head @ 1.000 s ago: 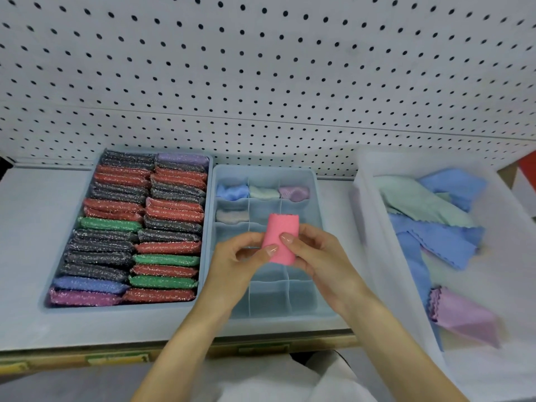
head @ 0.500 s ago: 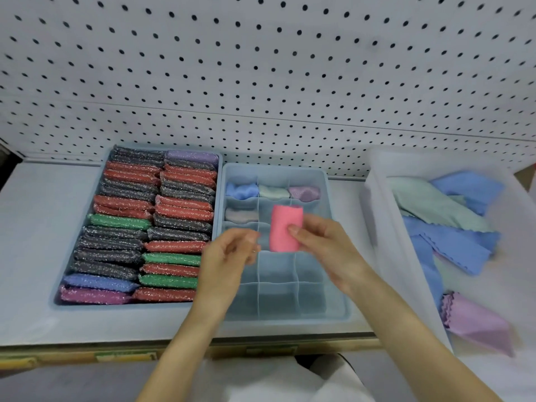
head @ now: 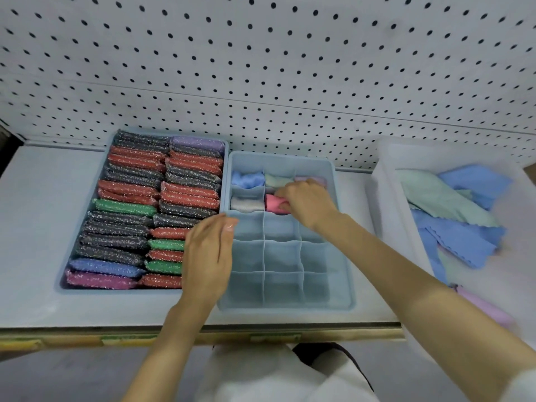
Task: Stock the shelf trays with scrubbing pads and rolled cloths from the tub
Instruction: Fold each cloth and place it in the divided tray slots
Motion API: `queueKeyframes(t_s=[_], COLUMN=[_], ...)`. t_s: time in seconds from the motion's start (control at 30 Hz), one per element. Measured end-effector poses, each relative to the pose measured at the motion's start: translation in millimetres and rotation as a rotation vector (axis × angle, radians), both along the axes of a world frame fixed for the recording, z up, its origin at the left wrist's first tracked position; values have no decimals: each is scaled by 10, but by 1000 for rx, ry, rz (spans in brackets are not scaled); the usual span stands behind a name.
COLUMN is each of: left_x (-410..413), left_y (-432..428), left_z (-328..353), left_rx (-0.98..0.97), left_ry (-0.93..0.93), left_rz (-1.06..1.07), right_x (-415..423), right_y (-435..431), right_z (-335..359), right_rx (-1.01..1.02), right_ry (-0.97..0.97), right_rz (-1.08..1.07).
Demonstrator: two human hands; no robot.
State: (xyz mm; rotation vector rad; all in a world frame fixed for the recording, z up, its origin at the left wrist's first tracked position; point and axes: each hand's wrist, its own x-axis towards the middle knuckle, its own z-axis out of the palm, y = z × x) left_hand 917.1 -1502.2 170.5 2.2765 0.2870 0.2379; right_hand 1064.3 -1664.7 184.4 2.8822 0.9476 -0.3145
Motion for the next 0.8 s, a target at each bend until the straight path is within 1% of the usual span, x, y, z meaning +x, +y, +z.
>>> queueKeyframes(t_s=[0.03, 0.1, 0.2, 0.3, 0.37, 0.4, 0.53, 0.63, 0.7, 0.73, 0.8], left_x=[7, 13, 10, 16, 24, 28, 84, 152, 158, 141, 89], left_y=[-1, -2, 0, -8, -12, -9, -63, -329, -640, -831, -1247], left_z=[-6, -23, -31, -8, 4, 9, 120, 329, 457, 524, 612], left_rx=[11, 22, 22, 2, -9, -13, 5, 6, -113, -197, -295], left_ry=[5, 6, -5, -8, -4, 2, -9, -61, -74, -62, -20], left_rz=[3, -2, 0, 8, 5, 1, -42, -113, -174, -198, -246], right_x=[17, 61, 162, 178, 112, 82, -14, -161, -273, -336, -491], right_y=[39, 82, 32, -51, -98, -135, -474, -956, -1385, -1615, -2076], right_z=[18, 39, 74, 80, 102, 111, 296, 562, 703, 760, 842], right_rx=[-44, -54, 66, 145, 211, 275, 615, 889, 1039, 1090, 1169], right_ry=[24, 169, 457, 554, 572, 562, 466, 484, 457, 443, 407], right_rz=[18, -9, -156, -200, -218, -235, -317, -419, -523, -579, -697])
